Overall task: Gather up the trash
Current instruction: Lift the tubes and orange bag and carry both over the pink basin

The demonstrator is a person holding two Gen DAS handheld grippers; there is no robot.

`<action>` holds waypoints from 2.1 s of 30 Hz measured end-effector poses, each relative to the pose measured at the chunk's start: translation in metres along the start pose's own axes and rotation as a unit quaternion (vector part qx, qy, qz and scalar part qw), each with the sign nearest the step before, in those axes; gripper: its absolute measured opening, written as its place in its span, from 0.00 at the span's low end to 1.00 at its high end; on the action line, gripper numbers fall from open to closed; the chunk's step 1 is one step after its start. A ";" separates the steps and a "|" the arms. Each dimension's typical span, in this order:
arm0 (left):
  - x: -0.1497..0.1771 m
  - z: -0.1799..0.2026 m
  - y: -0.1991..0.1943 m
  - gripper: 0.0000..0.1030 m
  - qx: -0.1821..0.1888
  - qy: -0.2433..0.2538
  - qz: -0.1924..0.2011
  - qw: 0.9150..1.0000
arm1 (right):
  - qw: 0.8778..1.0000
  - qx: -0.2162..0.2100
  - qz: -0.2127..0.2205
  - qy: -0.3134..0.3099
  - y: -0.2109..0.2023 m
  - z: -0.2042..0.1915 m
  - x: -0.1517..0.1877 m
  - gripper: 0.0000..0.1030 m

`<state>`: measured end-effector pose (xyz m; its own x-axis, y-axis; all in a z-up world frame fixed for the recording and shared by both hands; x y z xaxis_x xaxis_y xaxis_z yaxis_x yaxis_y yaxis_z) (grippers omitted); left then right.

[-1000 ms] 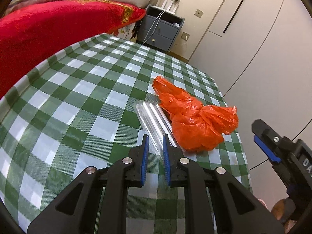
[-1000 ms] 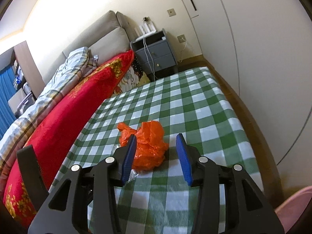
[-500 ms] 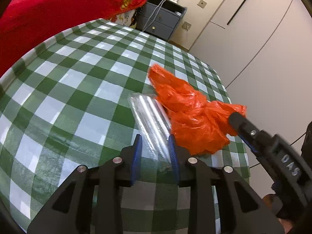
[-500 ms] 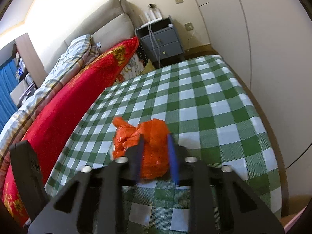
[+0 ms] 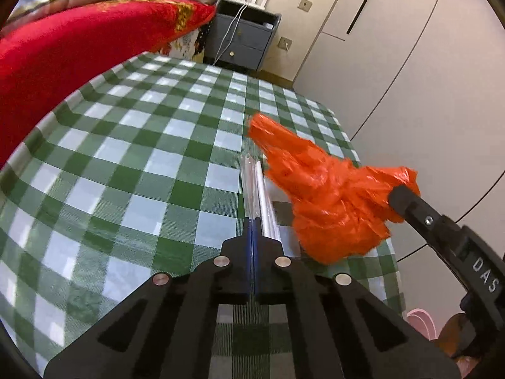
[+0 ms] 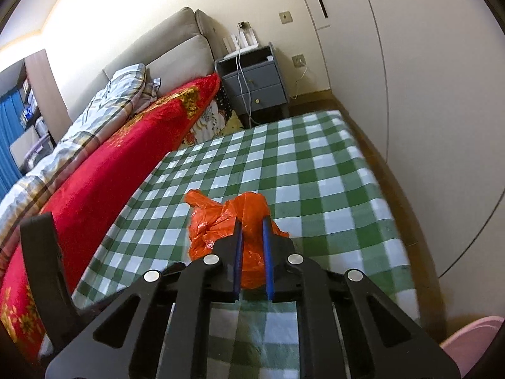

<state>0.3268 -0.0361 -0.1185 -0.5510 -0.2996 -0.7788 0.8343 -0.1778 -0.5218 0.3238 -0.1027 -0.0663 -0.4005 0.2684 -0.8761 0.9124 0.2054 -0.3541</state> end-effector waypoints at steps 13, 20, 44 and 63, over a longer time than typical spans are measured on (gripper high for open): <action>0.007 0.023 -0.065 0.00 -0.006 0.057 0.019 0.998 | 0.998 0.037 0.033 -0.045 -0.090 0.010 -0.017 0.11; 0.016 0.039 -0.104 0.00 0.010 0.087 0.029 0.996 | 0.996 0.041 0.045 -0.059 -0.134 0.008 -0.015 0.11; 0.033 0.056 -0.190 0.00 0.030 0.147 0.058 0.987 | 0.993 0.052 0.080 -0.073 -0.241 0.004 -0.008 0.11; 0.036 0.065 -0.199 0.00 0.046 0.147 0.062 0.986 | 0.989 0.092 0.091 -0.070 -0.271 0.019 -0.005 0.11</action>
<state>0.1421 -0.0725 -0.0205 -0.4139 -0.0413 -0.9094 0.8866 -0.2451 -0.3924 0.0802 -0.1775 0.0274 -0.2234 0.1498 -0.9631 0.9736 -0.0126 -0.2278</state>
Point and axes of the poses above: each gripper's, at about its wrist camera, not at the fingertips, and y roughly the way its jaws point, z to its right, x to its underside, the point moved 10 cm from there along y, roughly the way its jaws point, and after that the axes turned 13 degrees about z, right-handed, at the moved point
